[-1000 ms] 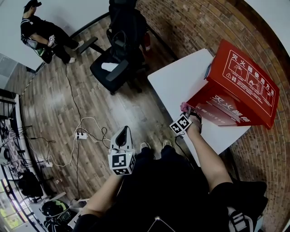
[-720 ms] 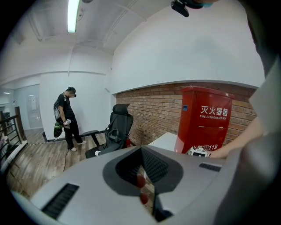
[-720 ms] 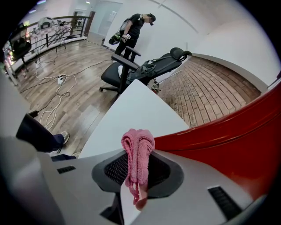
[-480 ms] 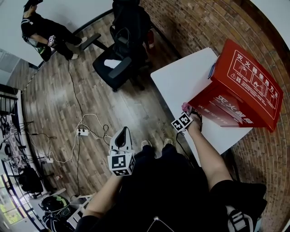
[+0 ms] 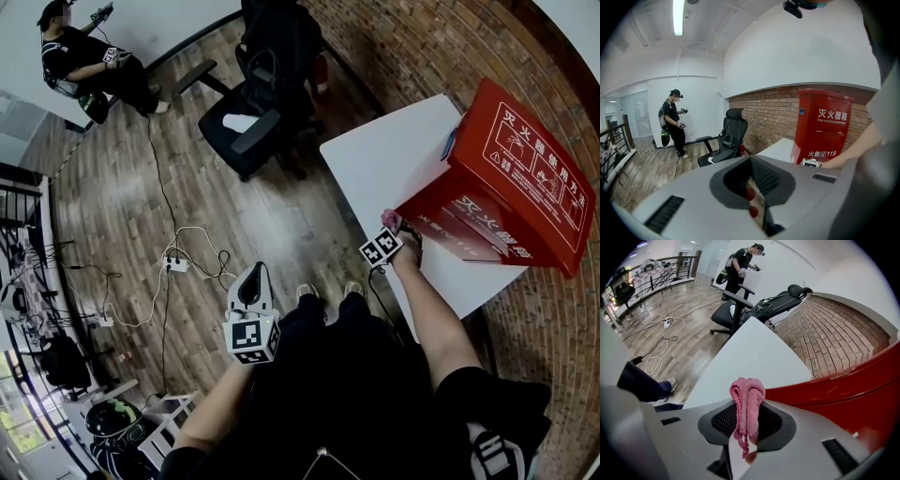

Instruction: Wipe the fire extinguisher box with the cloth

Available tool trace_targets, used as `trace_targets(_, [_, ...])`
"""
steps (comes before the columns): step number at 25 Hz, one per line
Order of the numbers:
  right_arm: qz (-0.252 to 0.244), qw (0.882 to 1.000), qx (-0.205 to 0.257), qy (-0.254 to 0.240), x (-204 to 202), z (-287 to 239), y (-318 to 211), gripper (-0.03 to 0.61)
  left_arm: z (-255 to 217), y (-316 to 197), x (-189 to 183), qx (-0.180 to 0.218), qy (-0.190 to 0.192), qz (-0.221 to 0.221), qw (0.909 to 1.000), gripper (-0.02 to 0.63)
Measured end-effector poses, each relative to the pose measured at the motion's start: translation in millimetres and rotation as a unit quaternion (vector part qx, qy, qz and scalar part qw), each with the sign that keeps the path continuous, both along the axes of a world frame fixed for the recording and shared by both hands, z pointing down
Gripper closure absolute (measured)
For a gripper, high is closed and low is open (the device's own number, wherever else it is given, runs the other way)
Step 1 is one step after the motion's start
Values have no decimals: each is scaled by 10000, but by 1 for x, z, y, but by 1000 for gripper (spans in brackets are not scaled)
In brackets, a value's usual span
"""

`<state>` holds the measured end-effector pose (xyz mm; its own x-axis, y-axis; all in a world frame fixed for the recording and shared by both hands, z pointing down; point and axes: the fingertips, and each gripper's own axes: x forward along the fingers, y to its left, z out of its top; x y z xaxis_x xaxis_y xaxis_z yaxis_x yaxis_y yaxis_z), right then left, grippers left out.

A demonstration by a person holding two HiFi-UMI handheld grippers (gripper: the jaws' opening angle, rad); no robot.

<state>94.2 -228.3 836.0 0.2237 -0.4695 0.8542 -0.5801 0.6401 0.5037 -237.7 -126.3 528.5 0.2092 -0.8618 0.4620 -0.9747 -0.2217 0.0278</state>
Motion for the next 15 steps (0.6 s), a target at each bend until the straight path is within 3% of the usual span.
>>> trace_targets(15, [-100,9997,-160,176,0,24,0,476,-1,7,-11,-45,-50,-205,9998,586])
